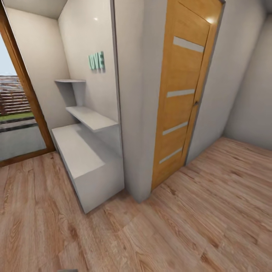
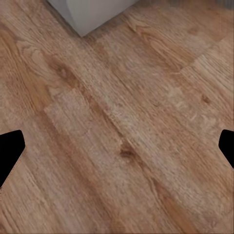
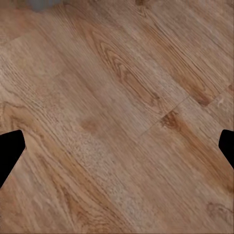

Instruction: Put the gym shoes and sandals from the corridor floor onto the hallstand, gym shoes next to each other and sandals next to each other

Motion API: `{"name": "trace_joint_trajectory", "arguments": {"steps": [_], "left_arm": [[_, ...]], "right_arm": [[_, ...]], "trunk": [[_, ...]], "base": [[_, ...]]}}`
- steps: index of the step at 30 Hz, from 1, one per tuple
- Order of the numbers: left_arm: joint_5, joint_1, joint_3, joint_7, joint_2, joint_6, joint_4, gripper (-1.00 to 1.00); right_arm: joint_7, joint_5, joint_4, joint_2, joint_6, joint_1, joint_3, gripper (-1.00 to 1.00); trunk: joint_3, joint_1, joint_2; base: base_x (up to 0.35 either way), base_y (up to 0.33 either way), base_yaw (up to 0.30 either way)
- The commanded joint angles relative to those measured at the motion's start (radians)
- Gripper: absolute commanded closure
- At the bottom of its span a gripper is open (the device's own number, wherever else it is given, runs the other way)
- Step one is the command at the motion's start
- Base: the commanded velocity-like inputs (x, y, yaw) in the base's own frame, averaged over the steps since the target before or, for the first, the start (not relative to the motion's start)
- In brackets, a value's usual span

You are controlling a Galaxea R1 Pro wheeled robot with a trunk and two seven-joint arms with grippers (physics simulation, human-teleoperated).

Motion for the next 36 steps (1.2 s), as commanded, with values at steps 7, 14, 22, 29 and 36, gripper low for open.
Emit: {"name": "trace_joint_trajectory", "arguments": {"steps": [7, 14, 22, 29, 36], "left_arm": [[0.001, -0.001, 0.001, 0.000, 0.000, -0.003, 0.001, -1.00], [0.001, -0.001, 0.001, 0.000, 0.000, -0.003, 0.001, -1.00], [0.002, 0.000, 0.002, 0.002, -0.001, -0.005, 0.000, -1.00], [0.036, 0.001, 0.003, 0.002, 0.000, -0.008, 0.000, -1.00], [0.112, 0.002, 0.002, 0.000, 0.001, -0.070, 0.001, -1.00]], "right_arm": [[0.000, 0.000, 0.001, 0.001, -0.003, 0.000, 0.000, -1.00], [0.000, 0.000, 0.001, 0.001, -0.003, 0.000, 0.000, -1.00], [0.000, 0.000, 0.001, 0.001, -0.003, 0.000, 0.000, -1.00], [0.000, 0.000, 0.001, 0.001, -0.003, 0.000, 0.000, -1.00], [0.000, 0.000, 0.001, 0.001, -0.003, 0.000, 0.000, -1.00]], "trunk": [[-0.001, 0.001, 0.000], [-0.001, 0.001, 0.000], [-0.001, 0.001, 0.000], [-0.001, 0.001, 0.000], [-0.001, 0.001, 0.000]], "base": [[0.332, 0.000, 0.249], [0.197, 0.000, 0.272], [0.020, 0.000, 0.278], [0.001, 0.000, 0.279], [0.000, 0.000, 0.279]]}}
